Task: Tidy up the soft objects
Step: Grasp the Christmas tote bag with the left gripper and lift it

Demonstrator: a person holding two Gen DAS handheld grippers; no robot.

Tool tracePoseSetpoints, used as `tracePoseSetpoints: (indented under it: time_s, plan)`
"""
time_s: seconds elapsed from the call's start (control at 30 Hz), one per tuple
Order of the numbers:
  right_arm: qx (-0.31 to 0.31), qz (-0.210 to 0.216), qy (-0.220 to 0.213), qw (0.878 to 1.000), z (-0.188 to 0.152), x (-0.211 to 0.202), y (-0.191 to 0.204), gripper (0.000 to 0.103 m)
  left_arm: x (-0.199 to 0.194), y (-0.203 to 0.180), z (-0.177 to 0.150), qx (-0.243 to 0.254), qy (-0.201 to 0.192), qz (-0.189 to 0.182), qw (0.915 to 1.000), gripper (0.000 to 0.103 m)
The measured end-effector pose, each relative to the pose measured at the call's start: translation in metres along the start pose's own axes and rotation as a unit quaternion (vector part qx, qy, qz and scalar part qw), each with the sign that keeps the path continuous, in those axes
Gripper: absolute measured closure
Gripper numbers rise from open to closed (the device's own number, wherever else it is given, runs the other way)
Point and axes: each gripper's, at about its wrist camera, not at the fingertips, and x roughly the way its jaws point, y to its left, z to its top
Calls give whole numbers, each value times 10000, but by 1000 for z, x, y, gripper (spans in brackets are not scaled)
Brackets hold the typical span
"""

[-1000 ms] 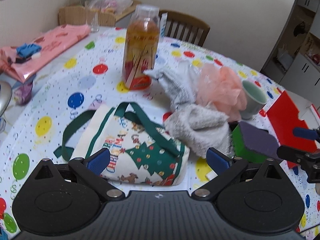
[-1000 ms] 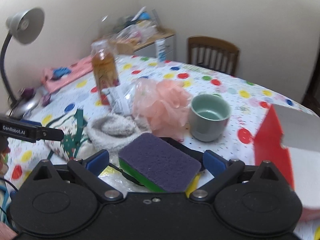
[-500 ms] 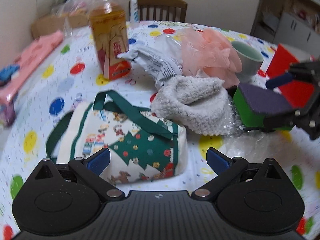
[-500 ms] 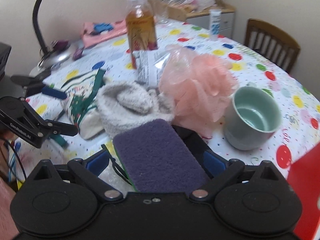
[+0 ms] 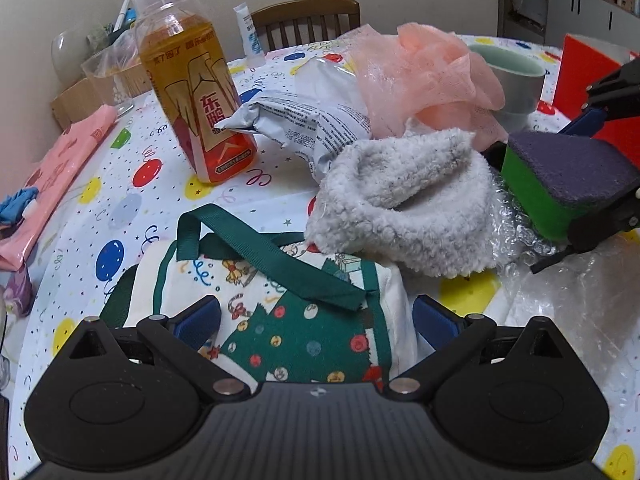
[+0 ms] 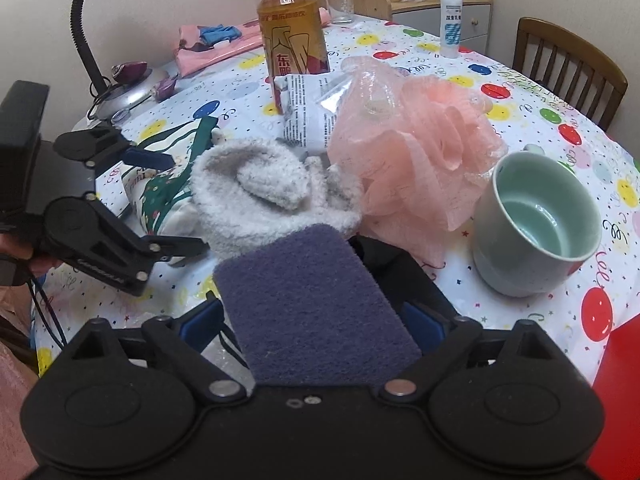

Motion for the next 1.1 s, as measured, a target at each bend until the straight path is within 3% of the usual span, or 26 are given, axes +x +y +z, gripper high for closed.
tracePoseSetpoints:
  time_s: [0.1,0.17,0.33,0.5,0.67,1.1]
  plan:
    - [1,-19,-25,10000,0,-2,1,12,2,1,0,-105,35,9,9999,5]
    - [36,-52,-63,10000,0,-3,1,13,3,4,0,-212,85,11,9997,19]
    - [143,-106,-198,9996,1,-11,3,14,-1,13,0,-485,84,-96,9987,36]
    - [170,-198,-342,9991,2,-20,10,15,-13,21,2,-689,-60,-249,9973,66]
    - [193,-411,-442,9980,1,-32,21,15,-24,36,3,-953,-162,-341,9947,76]
    - [817,-1124,-721,9877,-21,-92,46,16,-79,81,13,-1393,-502,-703,9865,81]
